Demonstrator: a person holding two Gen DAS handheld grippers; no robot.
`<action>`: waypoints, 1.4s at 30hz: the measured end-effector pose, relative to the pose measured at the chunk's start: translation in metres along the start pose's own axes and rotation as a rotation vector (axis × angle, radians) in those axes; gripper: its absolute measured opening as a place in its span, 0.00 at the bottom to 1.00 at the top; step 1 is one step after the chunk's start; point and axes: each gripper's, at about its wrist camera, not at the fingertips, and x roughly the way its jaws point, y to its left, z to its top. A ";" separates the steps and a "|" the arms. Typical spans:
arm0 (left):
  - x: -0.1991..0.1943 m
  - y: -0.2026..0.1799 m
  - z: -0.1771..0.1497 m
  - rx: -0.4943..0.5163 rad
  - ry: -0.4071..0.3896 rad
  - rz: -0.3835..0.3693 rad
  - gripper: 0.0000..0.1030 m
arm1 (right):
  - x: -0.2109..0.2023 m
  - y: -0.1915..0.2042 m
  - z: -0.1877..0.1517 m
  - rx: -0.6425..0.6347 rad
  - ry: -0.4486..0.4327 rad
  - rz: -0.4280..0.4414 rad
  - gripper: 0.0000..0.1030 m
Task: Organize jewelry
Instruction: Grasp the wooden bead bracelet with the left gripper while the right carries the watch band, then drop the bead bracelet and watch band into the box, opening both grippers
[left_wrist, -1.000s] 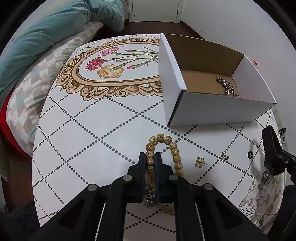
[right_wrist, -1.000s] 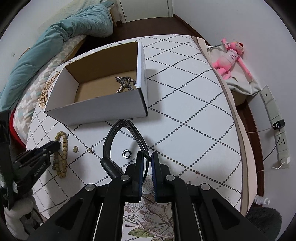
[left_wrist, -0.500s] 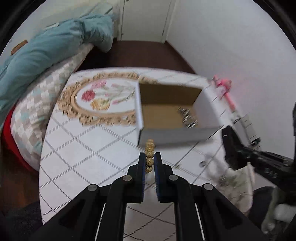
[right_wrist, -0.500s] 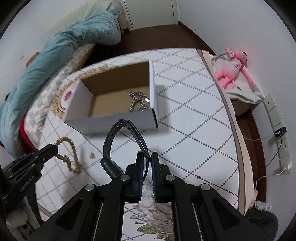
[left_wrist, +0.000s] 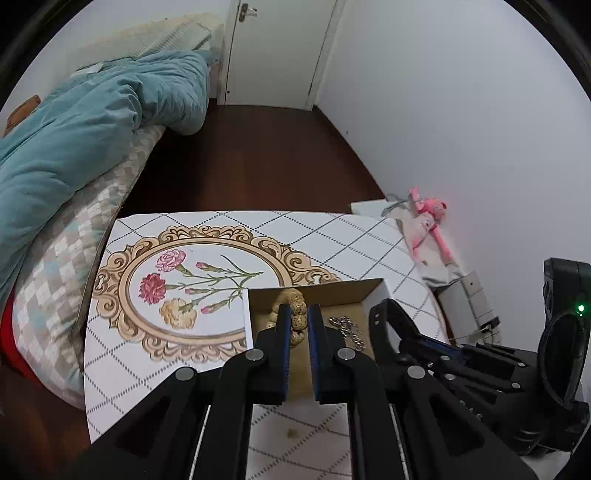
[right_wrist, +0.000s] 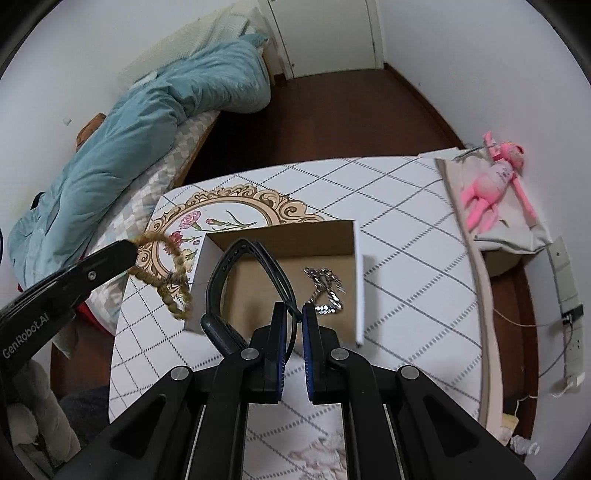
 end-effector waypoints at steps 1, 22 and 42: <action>0.006 0.001 0.002 0.000 0.011 -0.001 0.06 | 0.009 0.001 0.005 0.000 0.016 0.000 0.08; 0.038 0.026 0.000 -0.063 0.056 0.192 0.82 | 0.060 -0.006 0.018 -0.018 0.116 -0.067 0.54; 0.027 0.014 -0.056 -0.056 0.018 0.275 1.00 | 0.022 -0.026 -0.017 -0.074 -0.022 -0.303 1.00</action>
